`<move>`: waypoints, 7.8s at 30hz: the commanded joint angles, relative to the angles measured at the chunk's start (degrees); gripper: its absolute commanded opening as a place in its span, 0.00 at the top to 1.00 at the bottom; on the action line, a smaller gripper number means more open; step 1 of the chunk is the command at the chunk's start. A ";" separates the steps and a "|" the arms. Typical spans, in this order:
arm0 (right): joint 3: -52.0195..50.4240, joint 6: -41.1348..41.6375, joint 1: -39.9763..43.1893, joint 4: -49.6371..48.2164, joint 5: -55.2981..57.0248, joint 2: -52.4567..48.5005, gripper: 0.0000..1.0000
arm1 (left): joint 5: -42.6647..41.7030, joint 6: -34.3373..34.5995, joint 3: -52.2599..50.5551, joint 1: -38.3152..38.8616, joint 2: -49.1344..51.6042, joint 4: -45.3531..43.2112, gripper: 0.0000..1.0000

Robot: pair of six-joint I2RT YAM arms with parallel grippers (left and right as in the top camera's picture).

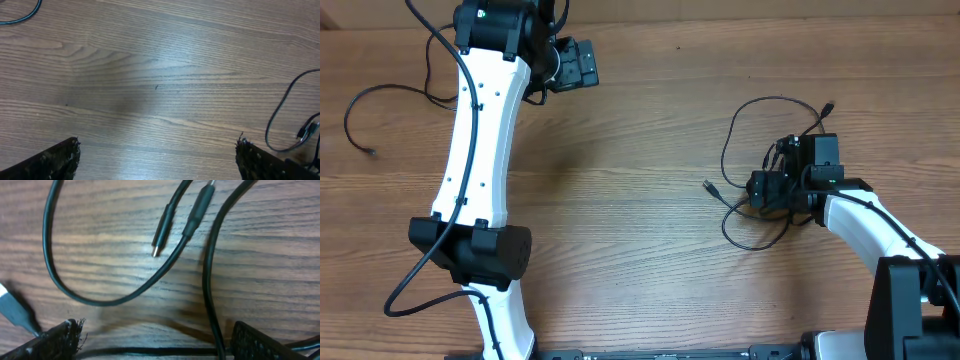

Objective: Untangle cables

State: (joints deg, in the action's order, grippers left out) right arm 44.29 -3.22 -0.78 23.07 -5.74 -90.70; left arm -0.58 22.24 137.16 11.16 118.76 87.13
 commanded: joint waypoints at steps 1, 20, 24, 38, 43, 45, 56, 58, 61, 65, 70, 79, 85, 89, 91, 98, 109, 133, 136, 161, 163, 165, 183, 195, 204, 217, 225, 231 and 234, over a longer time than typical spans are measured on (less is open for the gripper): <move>-0.20 -5.51 0.22 -0.04 -0.33 -0.09 0.09 | 0.98 -0.85 -0.09 -0.24 0.37 0.07 0.00; 1.53 -7.69 4.63 1.01 -3.85 -0.09 0.23 | 1.20 -2.97 -0.09 -0.26 0.37 -0.63 0.00; 1.40 -7.54 4.66 -1.97 -11.10 -0.15 0.27 | 1.20 -2.97 -0.09 -0.26 0.39 -0.63 0.00; 0.96 1.73 4.66 -4.39 -2.62 -3.54 0.47 | 1.14 -2.97 -0.09 -0.26 0.39 -0.31 0.00; 0.98 2.29 4.66 -4.39 -2.29 -3.63 0.76 | 1.14 -2.97 -0.09 -0.26 0.39 0.02 0.00; 1.09 3.91 4.66 -4.39 -3.39 -3.61 0.96 | 1.14 -2.95 -0.09 -0.26 0.39 0.02 0.00; 20.85 12.28 2.64 10.86 -35.36 1.11 0.96 | 0.96 -2.54 -0.09 -2.78 0.35 2.82 0.03; 26.45 13.22 -0.46 13.68 -36.74 1.73 0.96 | 0.50 -2.56 -0.09 -4.72 0.33 3.56 0.02; 33.35 13.90 -7.21 15.10 -36.72 1.88 0.96 | -5.86 -4.98 -0.09 -7.56 0.33 4.55 0.01; 38.99 13.92 -14.69 14.73 -30.69 1.88 0.96 | -17.35 -12.02 -0.09 -10.49 0.31 4.85 0.01; 41.62 13.70 -18.53 14.05 -24.96 1.88 0.96 | -31.36 -21.40 -0.09 -11.98 0.31 5.44 0.00; 41.62 16.28 -17.81 7.89 -16.76 1.86 0.96 | -49.81 -43.45 -0.09 -6.99 0.33 6.84 0.00; 41.72 27.34 -14.64 2.25 -17.59 1.86 0.96 | -44.35 -51.04 -0.09 0.17 0.33 8.98 0.00; 41.72 31.91 -12.48 2.05 -23.37 1.88 0.96 | -39.67 -50.90 -0.11 3.26 0.33 7.32 0.00; 41.72 34.36 -11.58 2.01 -25.79 1.88 0.96 | -39.28 -50.25 -0.20 4.55 0.39 5.68 0.00; 41.72 39.82 -9.07 0.20 -34.45 1.92 0.96 | -31.61 -41.72 -1.44 8.63 1.46 -3.87 0.00; 41.72 44.39 -6.21 -7.43 -36.87 1.92 0.96 | -30.73 -33.64 -14.58 13.29 1.88 -20.59 0.00; 41.16 37.20 -5.16 33.55 -8.37 1.60 0.31 | -45.86 -14.32 -21.44 12.07 1.38 -34.07 0.96; 41.16 36.59 -5.51 36.96 -8.37 1.20 0.24 | -48.54 -10.93 -17.92 10.27 1.07 -33.97 0.96; 24.26 29.75 -6.29 26.01 -1.40 0.50 0.00 | -8.48 -6.54 3.98 -12.35 -24.37 5.60 0.96; 24.26 29.75 -6.29 26.01 -1.42 0.50 0.00 | -4.35 -3.19 3.98 -15.50 -26.12 8.37 0.96; 24.26 29.75 -6.29 26.05 -1.42 0.50 0.00 | -2.67 -1.68 3.74 -18.86 -27.58 9.66 0.96; 24.26 29.94 -6.27 25.59 -1.38 0.50 0.00 | 5.97 4.94 -6.01 -49.46 -30.25 9.66 0.96; 24.26 29.94 -6.29 25.62 -1.40 0.50 0.00 | 0.15 16.57 -25.35 -67.45 -30.47 7.30 0.95; 24.28 29.94 -6.29 25.62 -1.38 0.50 0.00 | 2.99 13.22 -40.04 -67.38 -30.32 -8.15 0.96; 24.26 29.94 -6.29 25.62 -1.38 0.50 0.00 | -20.92 -0.39 -41.51 -67.36 -30.05 -38.14 0.96; 24.26 29.94 -6.29 25.59 -1.38 0.50 0.00 | -15.67 0.42 -42.69 -67.23 -29.99 -32.20 0.95; 24.28 29.92 -6.27 25.62 -1.38 0.50 0.00 | -8.11 5.95 -52.81 -67.01 -29.99 -28.52 0.96; 24.28 29.94 -6.29 25.62 -1.38 0.50 0.00 | -4.83 15.87 -60.72 -67.01 -29.99 -29.20 0.96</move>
State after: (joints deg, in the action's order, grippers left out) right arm 68.82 26.74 -6.85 48.90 -7.46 -90.28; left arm -11.09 28.05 82.78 -55.96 89.36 58.04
